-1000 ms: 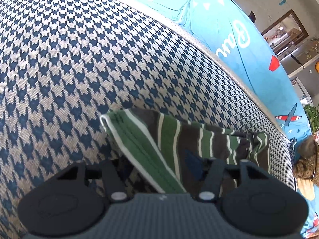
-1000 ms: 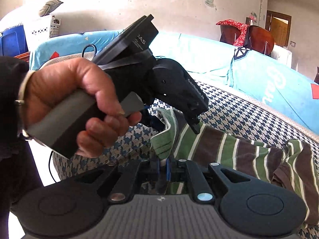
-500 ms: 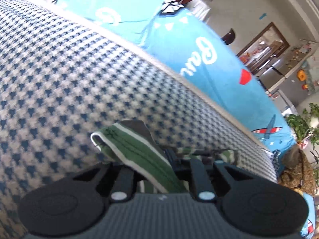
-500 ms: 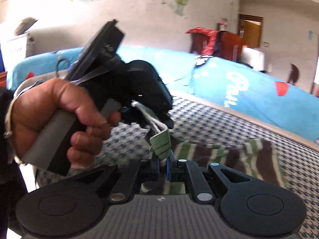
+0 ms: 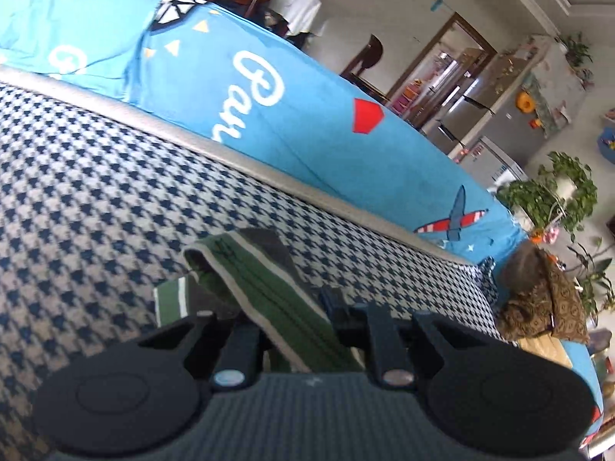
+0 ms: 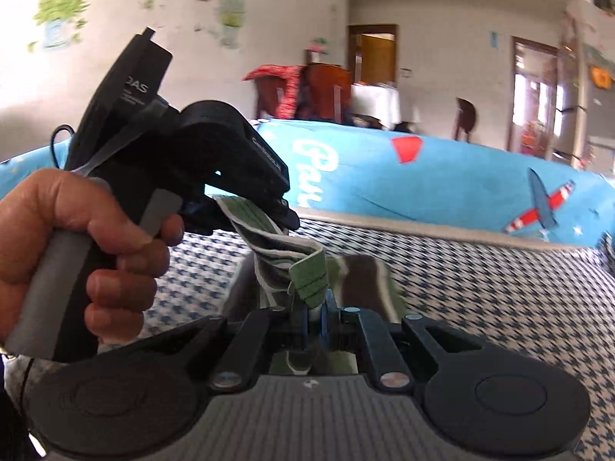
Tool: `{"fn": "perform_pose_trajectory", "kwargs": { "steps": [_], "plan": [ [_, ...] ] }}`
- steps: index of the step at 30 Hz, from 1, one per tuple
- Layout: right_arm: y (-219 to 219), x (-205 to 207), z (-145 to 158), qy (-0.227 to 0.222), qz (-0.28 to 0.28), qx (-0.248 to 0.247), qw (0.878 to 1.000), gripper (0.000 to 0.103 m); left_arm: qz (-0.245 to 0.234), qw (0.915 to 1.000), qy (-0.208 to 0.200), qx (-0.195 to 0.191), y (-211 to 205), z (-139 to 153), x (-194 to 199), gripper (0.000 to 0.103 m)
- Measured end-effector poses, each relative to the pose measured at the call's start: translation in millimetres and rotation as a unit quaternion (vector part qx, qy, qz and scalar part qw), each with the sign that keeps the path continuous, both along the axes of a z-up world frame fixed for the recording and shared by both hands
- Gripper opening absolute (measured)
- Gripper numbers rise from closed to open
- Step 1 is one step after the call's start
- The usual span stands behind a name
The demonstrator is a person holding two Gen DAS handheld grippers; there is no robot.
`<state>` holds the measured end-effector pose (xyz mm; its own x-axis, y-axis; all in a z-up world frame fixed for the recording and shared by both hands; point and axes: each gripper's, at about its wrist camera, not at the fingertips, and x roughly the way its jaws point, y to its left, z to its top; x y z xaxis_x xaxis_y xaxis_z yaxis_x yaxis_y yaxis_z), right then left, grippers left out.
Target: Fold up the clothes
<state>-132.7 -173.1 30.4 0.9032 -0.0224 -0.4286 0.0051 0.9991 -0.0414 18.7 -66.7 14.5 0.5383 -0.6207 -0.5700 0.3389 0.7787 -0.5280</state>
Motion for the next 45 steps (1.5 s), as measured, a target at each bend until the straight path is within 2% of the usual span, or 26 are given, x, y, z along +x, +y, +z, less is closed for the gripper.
{"fn": "perform_pose_trajectory", "kwargs": {
  "steps": [6, 9, 12, 14, 16, 18, 21, 23, 27, 30, 34, 38, 45],
  "plan": [
    [-16, 0, -5, 0.023, -0.047, 0.022, 0.998, 0.009, -0.022, 0.9996, 0.017, 0.003, -31, -18, 13, 0.014],
    [-24, -3, -9, 0.037, -0.071, 0.039, 0.996, 0.009, -0.028, 0.9993, 0.026, 0.007, -37, -24, 17, 0.023],
    [-37, -2, -16, 0.065, -0.106, 0.079, 0.989, 0.009, -0.030, 0.9989, 0.034, 0.010, -39, -27, 18, 0.041],
    [-49, -2, -21, 0.086, -0.138, 0.126, 0.979, 0.009, -0.022, 0.9993, 0.030, 0.005, -36, -22, 16, 0.070],
    [-63, -4, -25, 0.099, -0.171, 0.169, 0.966, 0.009, -0.015, 0.9997, 0.016, -0.009, -29, -13, 13, 0.078],
    [-72, -7, -25, 0.099, -0.199, 0.188, 0.957, 0.010, -0.015, 0.9998, 0.001, -0.011, -25, -6, 10, 0.078],
    [-69, -15, -19, 0.081, -0.219, 0.163, 0.959, 0.016, -0.012, 0.9998, -0.014, 0.005, -19, 0, 7, 0.078],
    [-66, -19, -15, 0.068, -0.228, 0.141, 0.961, 0.016, -0.012, 0.9996, -0.020, 0.016, -14, 1, 6, 0.078],
    [-70, -22, -8, 0.056, -0.231, 0.135, 0.962, 0.016, -0.006, 0.9987, -0.027, 0.042, -3, -1, 3, 0.080],
    [-84, -9, -2, 0.050, -0.216, 0.134, 0.966, 0.016, 0.004, 0.9977, -0.024, 0.063, 6, -6, 3, 0.082],
    [-91, -2, 8, 0.054, -0.169, 0.135, 0.975, 0.016, 0.006, 0.9969, -0.006, 0.079, 17, -17, 5, 0.083],
    [-104, 17, 9, 0.081, -0.107, 0.142, 0.981, 0.016, 0.004, 0.9944, 0.001, 0.106, 21, -28, 3, 0.084],
    [-106, 27, 3, 0.122, -0.032, 0.126, 0.984, 0.016, -0.034, 0.9896, 0.008, 0.139, 13, -38, -13, 0.087]
  ]
}}
